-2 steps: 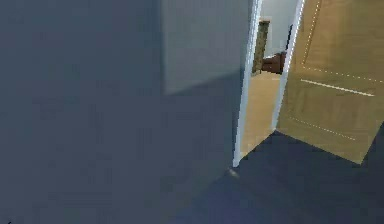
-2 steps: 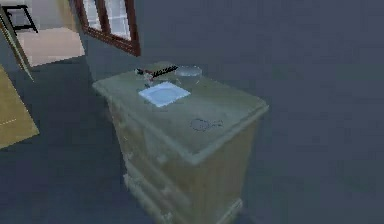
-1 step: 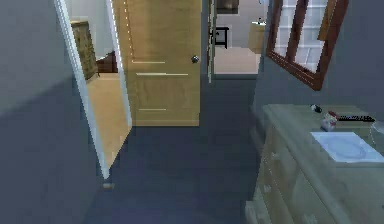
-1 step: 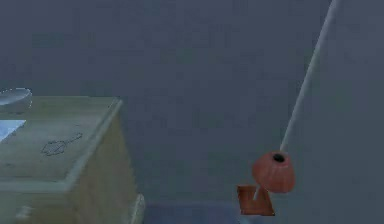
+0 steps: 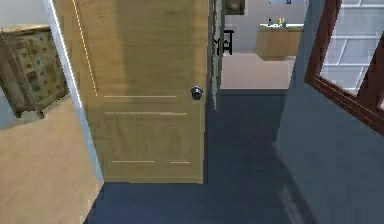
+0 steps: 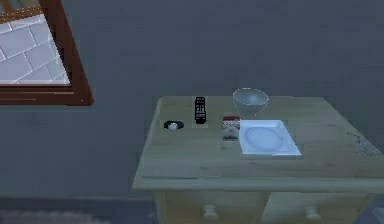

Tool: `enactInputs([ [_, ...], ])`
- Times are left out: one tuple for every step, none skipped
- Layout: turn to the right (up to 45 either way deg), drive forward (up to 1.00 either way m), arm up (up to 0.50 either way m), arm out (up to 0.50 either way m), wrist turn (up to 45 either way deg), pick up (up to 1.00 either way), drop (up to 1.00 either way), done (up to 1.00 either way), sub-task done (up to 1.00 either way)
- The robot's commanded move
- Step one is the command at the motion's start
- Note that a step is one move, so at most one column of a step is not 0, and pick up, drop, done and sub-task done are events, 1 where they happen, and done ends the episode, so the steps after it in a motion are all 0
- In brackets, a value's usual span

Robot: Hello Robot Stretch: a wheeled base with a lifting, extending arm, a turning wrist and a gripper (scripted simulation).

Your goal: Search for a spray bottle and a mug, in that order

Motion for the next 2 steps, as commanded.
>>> enactInputs([
  [12.0, 0.0, 0.0, 0.0, 0.0, 0.0, 0.0, 0.0, 0.0],
  [0.0, 0.3, 0.0, 0.0, 0.0, 0.0, 0.0, 0.0, 0.0],
])
